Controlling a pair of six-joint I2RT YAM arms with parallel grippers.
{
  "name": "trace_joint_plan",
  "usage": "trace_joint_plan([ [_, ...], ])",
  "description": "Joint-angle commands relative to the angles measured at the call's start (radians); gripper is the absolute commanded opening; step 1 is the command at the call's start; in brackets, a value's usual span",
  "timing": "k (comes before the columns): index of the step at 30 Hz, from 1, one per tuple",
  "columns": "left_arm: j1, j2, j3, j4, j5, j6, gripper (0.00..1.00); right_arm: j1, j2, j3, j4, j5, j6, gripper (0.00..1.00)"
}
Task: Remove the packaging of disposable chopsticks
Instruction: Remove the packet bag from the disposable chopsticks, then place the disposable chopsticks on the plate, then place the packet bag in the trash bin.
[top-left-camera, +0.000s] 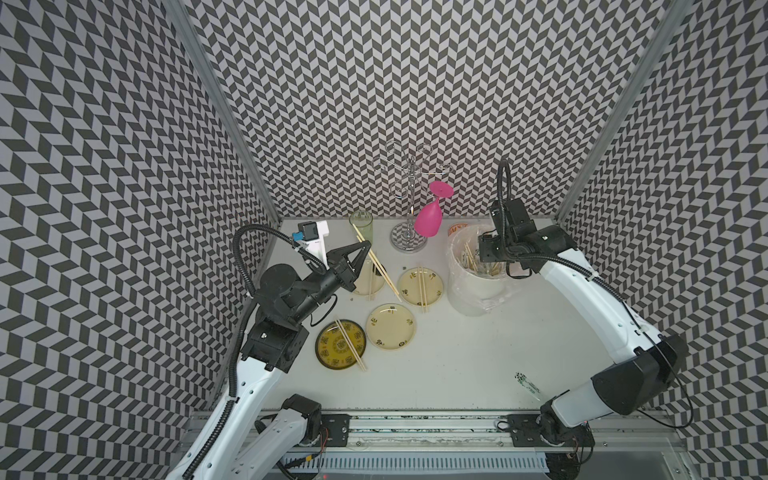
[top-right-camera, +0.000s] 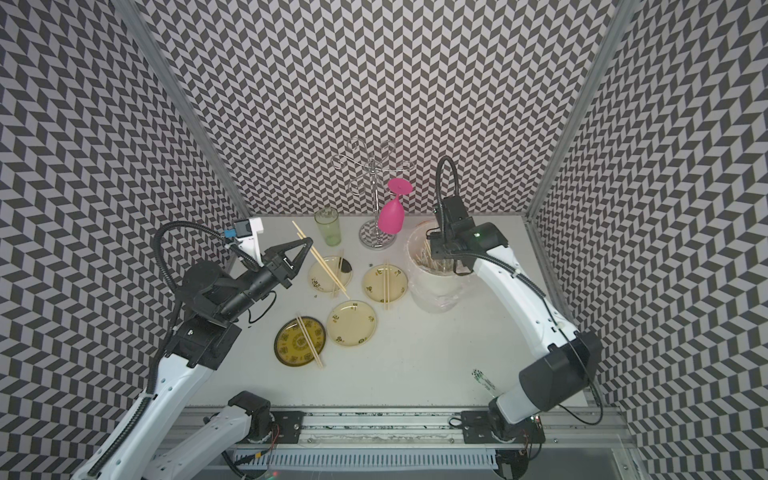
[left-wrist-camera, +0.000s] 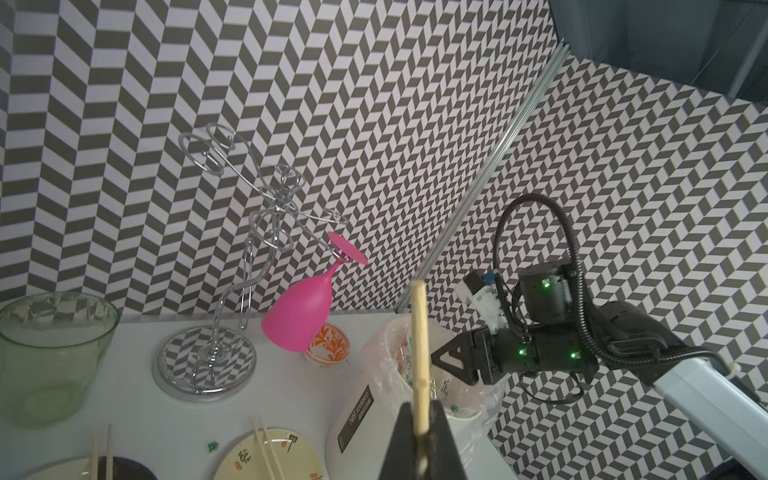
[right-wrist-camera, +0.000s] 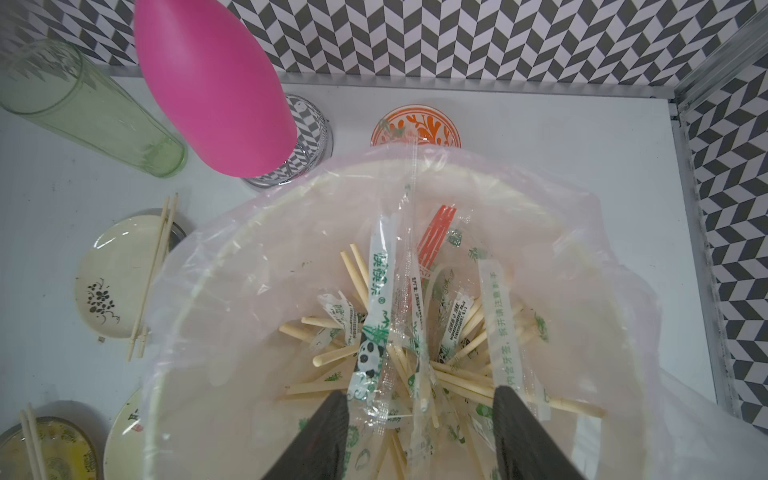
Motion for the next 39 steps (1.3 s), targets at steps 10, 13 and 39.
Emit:
trace_joint_plan([
  [10,0.004,0.251,-0.184,-0.05,0.115,-0.081,0.0,0.032,-0.137,0.106,0.051,-0.056,0.023,0.58],
  [13,0.012,0.298,-0.272,0.013,0.122,-0.156,0.0,0.051,-0.151,0.118,0.079,-0.08,0.026,0.58],
  [39,0.011,0.84,0.01,-0.291,0.061,-0.006,0.0,0.071,-0.249,-0.133,0.268,-0.278,-0.011,0.59],
])
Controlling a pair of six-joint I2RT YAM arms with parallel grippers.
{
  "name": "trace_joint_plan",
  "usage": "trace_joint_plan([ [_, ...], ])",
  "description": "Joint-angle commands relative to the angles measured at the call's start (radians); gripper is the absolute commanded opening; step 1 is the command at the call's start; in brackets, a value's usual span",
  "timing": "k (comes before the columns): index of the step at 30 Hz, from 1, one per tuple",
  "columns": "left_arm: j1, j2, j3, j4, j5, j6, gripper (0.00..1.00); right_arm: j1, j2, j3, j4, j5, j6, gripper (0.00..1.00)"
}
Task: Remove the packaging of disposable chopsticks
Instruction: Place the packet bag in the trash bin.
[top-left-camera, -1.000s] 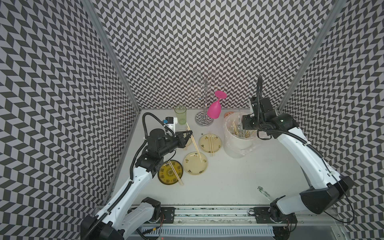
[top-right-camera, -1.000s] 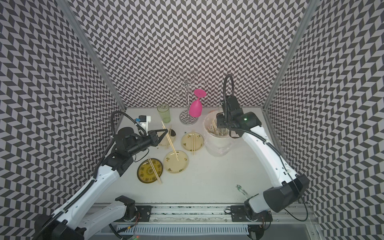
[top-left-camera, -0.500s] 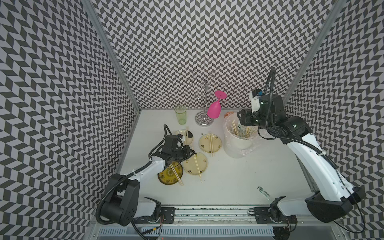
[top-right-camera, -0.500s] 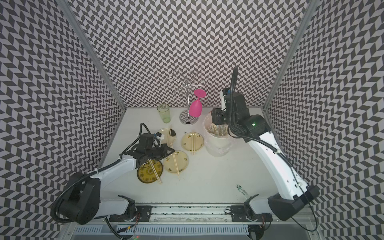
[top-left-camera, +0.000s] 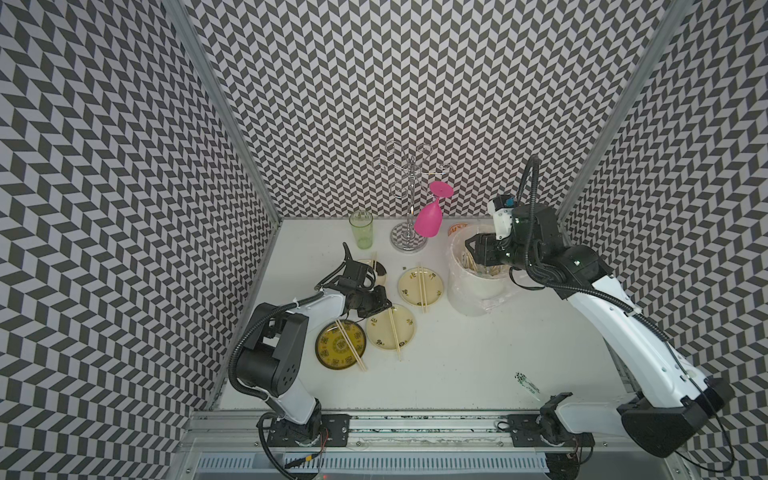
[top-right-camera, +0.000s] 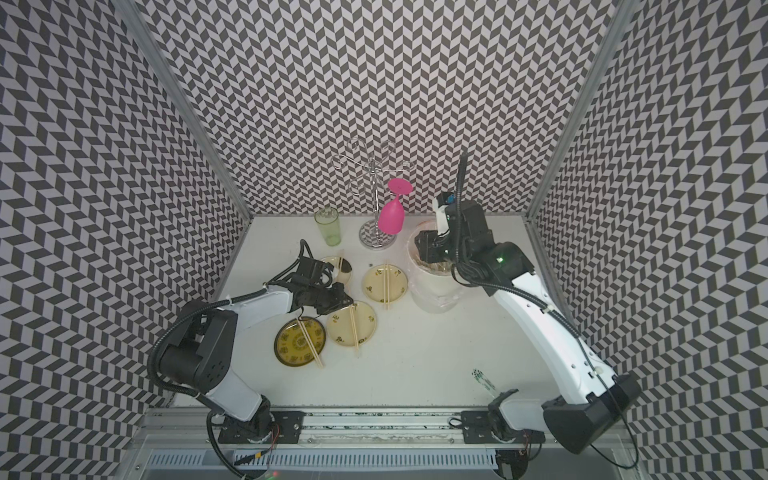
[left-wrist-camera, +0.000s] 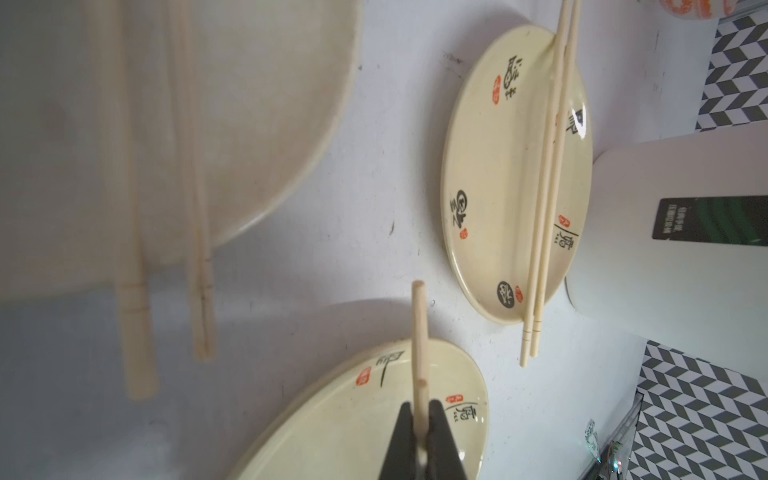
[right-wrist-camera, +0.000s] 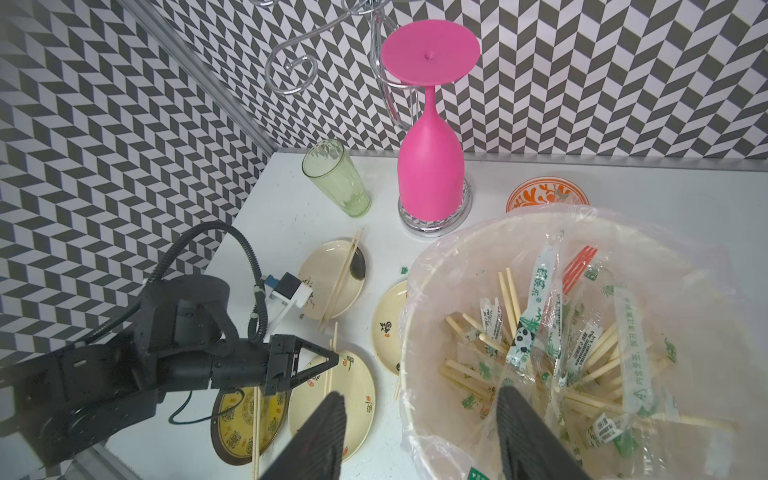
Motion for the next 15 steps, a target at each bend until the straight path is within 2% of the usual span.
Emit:
trace_joint_plan([
  [1,0.004,0.029,0.037,-0.049,-0.022,0.026,0.0,0.004,-0.036,-0.028,0.076,-0.017,-0.018,0.59],
  [15,0.008,0.098,0.097,-0.075,-0.015,0.026,0.14,0.003,-0.029,-0.062,0.108,-0.051,-0.039,0.6],
])
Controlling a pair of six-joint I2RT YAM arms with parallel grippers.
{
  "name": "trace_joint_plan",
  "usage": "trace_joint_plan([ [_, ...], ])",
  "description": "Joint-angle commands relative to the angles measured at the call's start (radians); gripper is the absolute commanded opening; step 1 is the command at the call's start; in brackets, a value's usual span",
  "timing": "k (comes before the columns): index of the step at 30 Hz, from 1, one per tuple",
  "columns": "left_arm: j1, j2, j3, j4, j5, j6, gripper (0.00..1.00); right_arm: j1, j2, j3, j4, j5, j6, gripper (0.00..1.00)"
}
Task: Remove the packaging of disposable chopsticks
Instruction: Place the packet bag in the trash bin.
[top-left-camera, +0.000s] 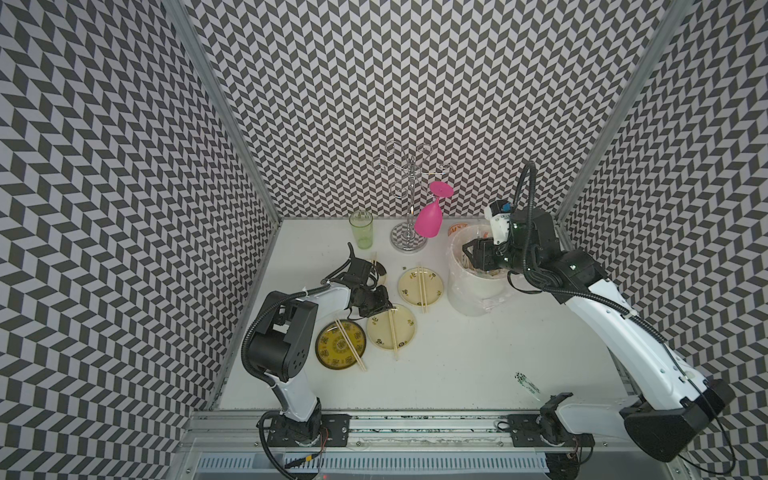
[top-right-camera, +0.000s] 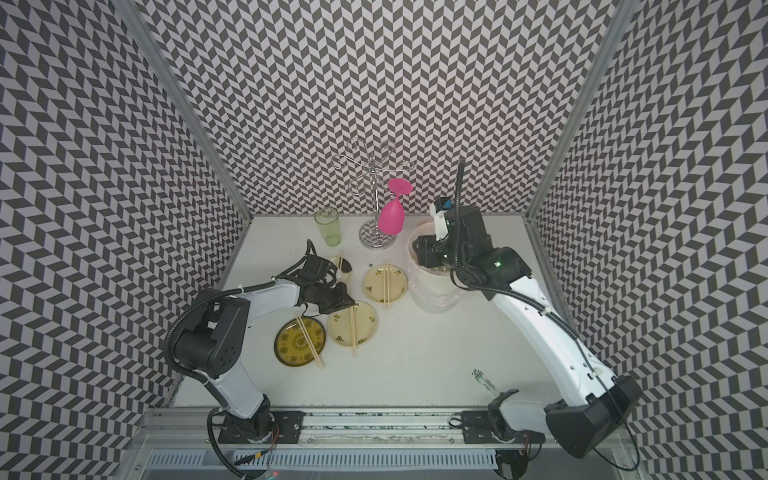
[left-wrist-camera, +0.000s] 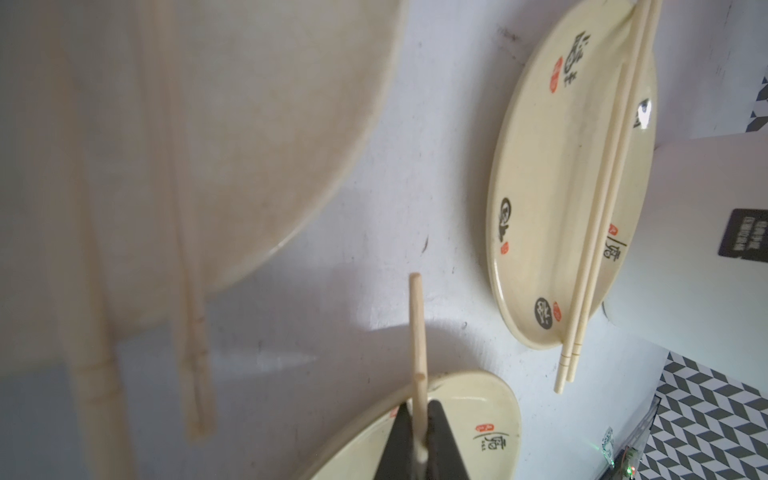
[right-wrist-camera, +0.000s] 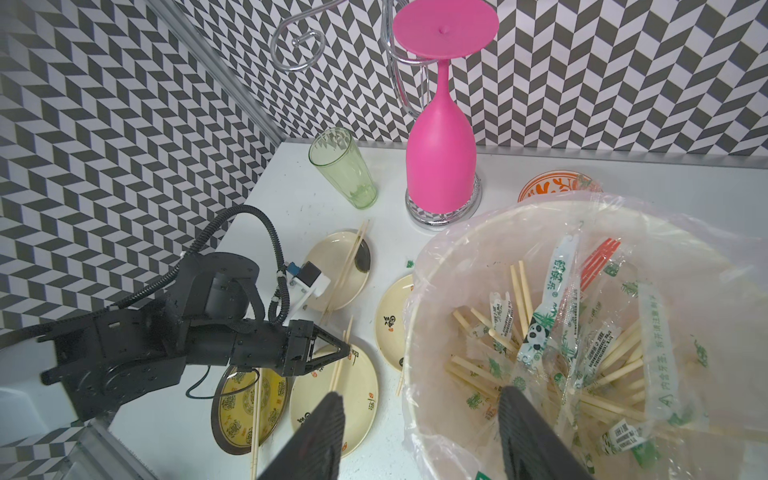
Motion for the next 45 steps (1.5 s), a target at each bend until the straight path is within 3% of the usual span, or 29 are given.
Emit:
trace_joint_plan([
  [1,0.007,0.007,0.031,-0.024,-0.013,0.005,0.15,0.004,-0.012,0.001,0.061,-0.01,-0.023,0.6],
  [15,0.008,-0.028,0.039,-0.041,-0.026,-0.011,0.31,0.003,-0.009,0.005,0.061,-0.015,-0.025,0.61],
  [34,0.018,-0.26,0.132,-0.104,-0.076,-0.019,0.34,0.003,-0.041,0.026,-0.019,0.063,0.021,0.61],
  [39,0.015,-0.389,0.159,-0.058,-0.199,0.043,0.34,0.003,-0.1,0.02,-0.152,0.101,0.093,0.59],
  [45,0.014,-0.633,0.051,0.105,-0.362,0.14,0.39,0.003,-0.198,-0.022,-0.458,0.16,0.309,0.58],
])
